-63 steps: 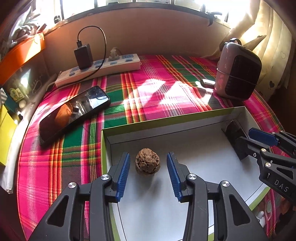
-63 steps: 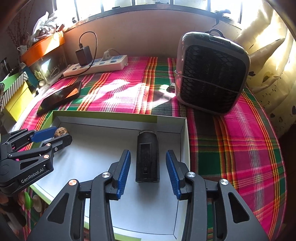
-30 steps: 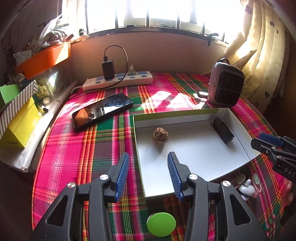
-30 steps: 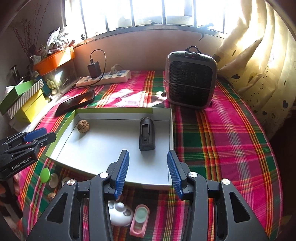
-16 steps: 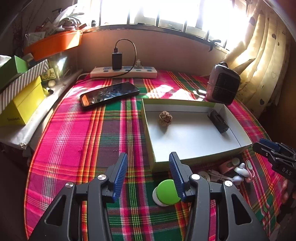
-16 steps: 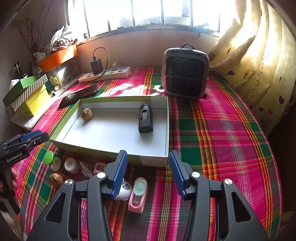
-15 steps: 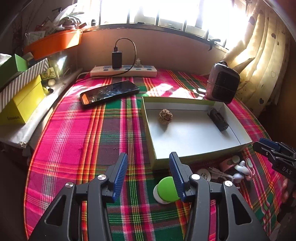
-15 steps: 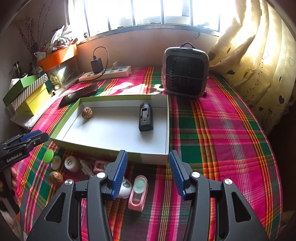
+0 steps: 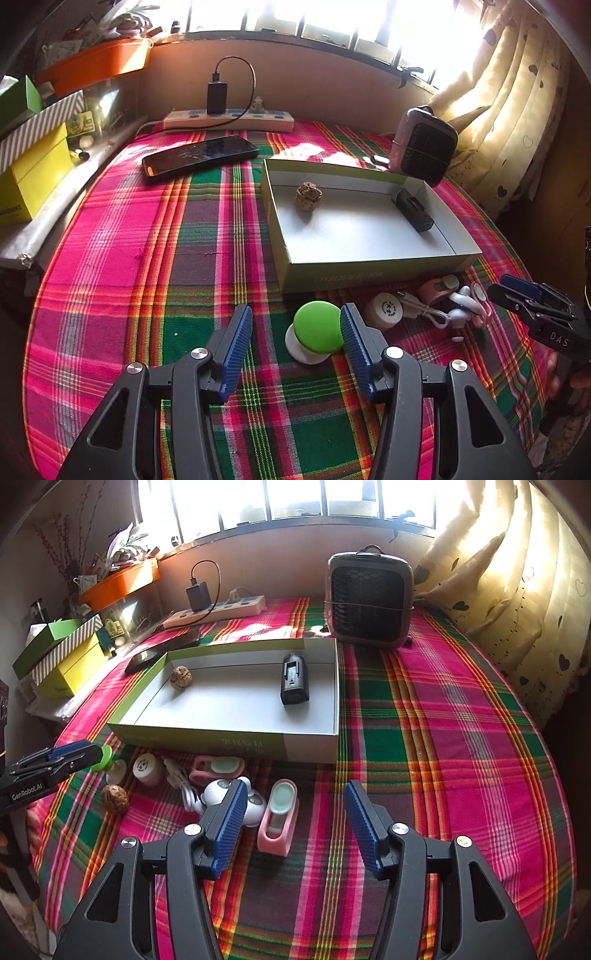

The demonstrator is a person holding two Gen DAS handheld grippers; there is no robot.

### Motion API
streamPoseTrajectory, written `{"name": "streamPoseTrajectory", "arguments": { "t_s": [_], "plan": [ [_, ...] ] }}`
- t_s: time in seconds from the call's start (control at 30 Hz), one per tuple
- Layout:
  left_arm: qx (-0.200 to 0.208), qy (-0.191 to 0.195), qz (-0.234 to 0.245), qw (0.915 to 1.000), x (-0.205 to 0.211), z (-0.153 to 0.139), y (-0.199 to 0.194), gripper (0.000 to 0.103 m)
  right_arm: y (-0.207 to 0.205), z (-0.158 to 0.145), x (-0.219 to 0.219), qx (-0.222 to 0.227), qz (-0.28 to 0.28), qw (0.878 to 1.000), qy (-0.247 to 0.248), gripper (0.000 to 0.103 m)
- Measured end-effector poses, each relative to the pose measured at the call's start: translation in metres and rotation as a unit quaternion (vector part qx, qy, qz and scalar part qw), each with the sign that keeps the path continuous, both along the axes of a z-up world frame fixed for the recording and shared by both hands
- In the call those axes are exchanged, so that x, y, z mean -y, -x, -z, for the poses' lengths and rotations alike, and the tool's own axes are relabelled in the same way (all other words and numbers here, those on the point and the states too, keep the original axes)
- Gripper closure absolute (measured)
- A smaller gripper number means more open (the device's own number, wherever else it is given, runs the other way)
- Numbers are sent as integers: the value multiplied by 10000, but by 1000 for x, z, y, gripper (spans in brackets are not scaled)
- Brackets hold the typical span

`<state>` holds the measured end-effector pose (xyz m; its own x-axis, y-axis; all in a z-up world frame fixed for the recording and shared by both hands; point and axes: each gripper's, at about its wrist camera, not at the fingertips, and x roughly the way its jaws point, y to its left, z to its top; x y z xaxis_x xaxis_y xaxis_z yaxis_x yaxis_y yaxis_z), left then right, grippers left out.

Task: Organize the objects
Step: 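Withdraw both tools and approach the green-capped object and pink holder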

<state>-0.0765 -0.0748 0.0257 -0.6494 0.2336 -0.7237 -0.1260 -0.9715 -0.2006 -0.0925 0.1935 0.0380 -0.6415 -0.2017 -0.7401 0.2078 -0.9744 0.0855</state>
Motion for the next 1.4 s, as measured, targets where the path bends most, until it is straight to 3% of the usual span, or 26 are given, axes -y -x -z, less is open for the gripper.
{"name": "streamPoseTrajectory", "arguments": {
  "t_s": [0.97,1.4],
  "plan": [
    [252,36,77,9996,-8,14,5,52,-3,24,1,329,-79,9990,-283,47],
    [238,352,41,9991,-15,17,11,51,7,28,-2,376,45,9979,-528,47]
  ]
}}
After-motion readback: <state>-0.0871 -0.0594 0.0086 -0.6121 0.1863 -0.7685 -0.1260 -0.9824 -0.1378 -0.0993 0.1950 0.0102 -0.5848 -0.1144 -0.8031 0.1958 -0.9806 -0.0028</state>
